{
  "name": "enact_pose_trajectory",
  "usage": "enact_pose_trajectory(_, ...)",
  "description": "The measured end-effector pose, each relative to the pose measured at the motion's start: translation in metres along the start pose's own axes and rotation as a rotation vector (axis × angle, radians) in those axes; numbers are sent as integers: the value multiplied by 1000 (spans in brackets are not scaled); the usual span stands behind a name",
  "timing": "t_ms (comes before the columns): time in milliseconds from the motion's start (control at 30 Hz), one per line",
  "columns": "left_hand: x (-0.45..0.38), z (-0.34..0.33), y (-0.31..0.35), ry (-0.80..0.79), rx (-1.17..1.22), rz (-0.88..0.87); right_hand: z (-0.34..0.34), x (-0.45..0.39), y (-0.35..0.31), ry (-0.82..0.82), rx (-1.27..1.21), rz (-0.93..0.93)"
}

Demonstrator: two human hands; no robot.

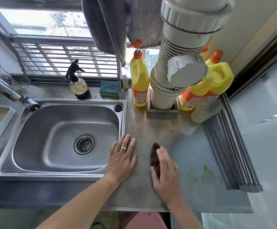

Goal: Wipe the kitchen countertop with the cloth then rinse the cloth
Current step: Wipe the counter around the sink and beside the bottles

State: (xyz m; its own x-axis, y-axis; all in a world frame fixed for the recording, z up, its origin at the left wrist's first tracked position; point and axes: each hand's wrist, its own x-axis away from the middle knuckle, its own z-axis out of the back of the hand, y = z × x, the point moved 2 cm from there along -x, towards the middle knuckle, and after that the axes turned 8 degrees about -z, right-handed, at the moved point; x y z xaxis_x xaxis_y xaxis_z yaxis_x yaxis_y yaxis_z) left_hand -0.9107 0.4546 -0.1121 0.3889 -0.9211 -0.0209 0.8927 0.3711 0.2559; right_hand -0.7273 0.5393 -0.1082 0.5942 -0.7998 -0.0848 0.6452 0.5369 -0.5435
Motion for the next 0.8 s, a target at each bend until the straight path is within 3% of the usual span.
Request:
enact_pose_trajectory(167,-2,-10,3,64,-65,5,-26,-12,-7,-94,186,25)
enact_pose_trajectory(533,-4,-12,6,123,-110,18,-43,-117,-1,-96,202,25)
enact_pose_trajectory(800,-4,-11,6,142,-59,37,3,-107,58,50,168,-119)
